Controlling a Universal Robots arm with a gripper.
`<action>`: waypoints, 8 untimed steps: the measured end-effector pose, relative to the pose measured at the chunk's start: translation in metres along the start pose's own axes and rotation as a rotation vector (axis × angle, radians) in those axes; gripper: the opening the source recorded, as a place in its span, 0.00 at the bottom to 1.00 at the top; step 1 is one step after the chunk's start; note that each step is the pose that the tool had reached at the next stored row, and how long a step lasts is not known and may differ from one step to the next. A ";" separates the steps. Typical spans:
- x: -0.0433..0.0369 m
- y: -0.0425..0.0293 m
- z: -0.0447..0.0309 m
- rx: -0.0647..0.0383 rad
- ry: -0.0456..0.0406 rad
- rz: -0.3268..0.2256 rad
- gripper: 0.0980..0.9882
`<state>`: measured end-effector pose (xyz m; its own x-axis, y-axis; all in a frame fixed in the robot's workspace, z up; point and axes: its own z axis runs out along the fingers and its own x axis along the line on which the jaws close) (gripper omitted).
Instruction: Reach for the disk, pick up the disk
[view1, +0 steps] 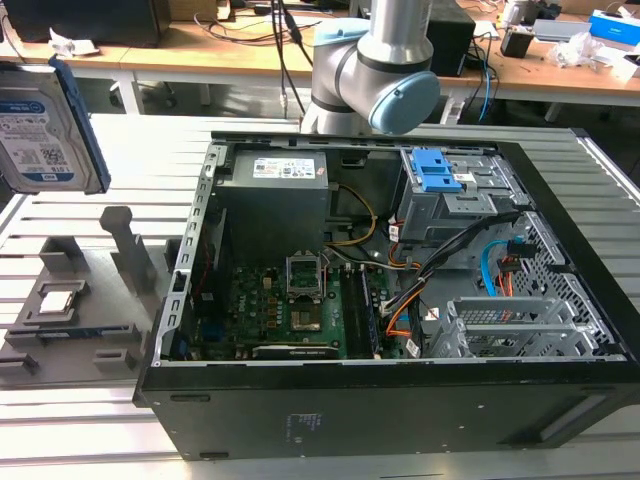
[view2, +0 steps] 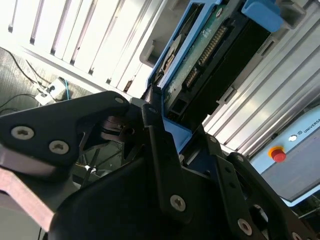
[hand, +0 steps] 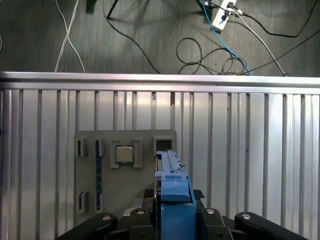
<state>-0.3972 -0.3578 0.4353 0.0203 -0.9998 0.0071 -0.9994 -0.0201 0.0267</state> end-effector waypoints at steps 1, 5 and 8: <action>0.0000 -0.0002 -0.0035 -0.001 0.0000 0.000 0.30; -0.0003 -0.0011 -0.0137 -0.002 -0.0001 0.000 0.30; -0.0005 -0.0014 -0.0198 -0.003 -0.0001 0.000 0.30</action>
<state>-0.3953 -0.3571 0.4551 0.0203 -0.9998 0.0070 -0.9994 -0.0201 0.0295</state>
